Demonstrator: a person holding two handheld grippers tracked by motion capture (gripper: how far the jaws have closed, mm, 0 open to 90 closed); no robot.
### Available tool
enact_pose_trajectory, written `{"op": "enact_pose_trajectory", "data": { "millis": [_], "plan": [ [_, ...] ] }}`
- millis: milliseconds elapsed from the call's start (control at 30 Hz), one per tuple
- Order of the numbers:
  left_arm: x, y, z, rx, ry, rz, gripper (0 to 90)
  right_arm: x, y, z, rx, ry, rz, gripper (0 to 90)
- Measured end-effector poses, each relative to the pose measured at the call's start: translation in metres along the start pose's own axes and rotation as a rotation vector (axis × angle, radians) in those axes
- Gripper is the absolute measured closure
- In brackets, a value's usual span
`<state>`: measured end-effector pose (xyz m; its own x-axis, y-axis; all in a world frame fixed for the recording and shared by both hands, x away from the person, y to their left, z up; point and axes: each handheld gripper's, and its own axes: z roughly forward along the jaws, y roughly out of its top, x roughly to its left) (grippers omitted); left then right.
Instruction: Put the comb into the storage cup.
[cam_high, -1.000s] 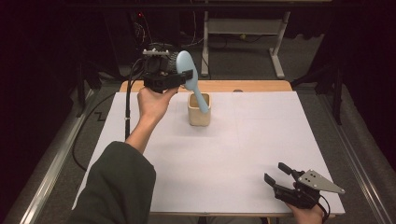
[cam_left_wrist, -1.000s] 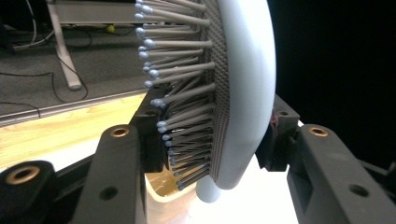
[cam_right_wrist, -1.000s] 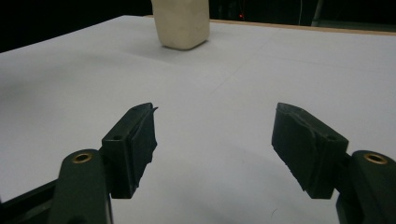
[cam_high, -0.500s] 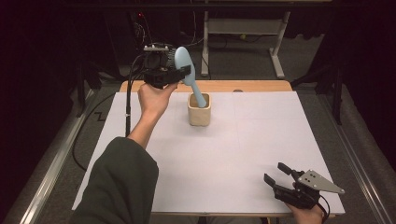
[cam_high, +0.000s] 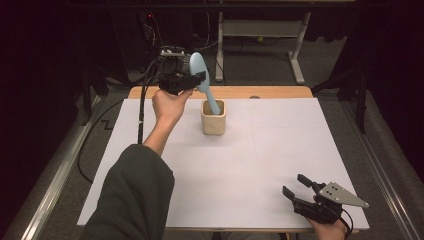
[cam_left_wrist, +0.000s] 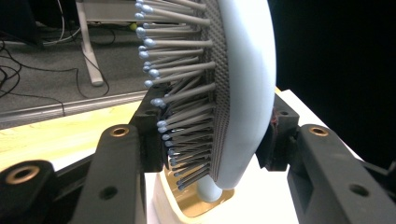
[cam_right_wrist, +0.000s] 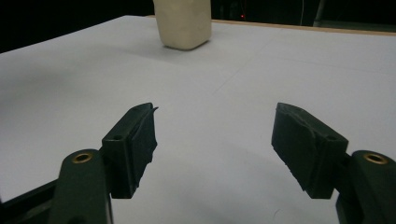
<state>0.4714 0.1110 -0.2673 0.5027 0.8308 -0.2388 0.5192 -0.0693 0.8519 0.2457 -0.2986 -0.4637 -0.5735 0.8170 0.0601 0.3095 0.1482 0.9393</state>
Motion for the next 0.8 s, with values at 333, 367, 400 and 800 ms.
{"op": "enact_pose_trajectory", "data": {
  "millis": [333, 367, 400, 800],
  "plan": [
    [0.003, -0.007, 0.011, 0.017, 0.01, 0.004, 53.3, 0.001, 0.0, 0.001, 0.003, 0.002, 0.001, 31.2],
    [0.003, -0.008, 0.012, 0.02, 0.012, 0.007, 53.3, 0.001, 0.0, 0.001, 0.002, 0.0, 0.0, 31.3],
    [0.004, -0.009, 0.013, 0.024, 0.015, 0.008, 53.3, 0.001, 0.0, 0.001, 0.003, 0.001, 0.0, 31.3],
    [0.009, -0.02, 0.023, 0.051, 0.023, 0.003, 53.2, 0.001, 0.0, 0.001, 0.009, 0.0, 0.002, 31.3]
  ]
}}
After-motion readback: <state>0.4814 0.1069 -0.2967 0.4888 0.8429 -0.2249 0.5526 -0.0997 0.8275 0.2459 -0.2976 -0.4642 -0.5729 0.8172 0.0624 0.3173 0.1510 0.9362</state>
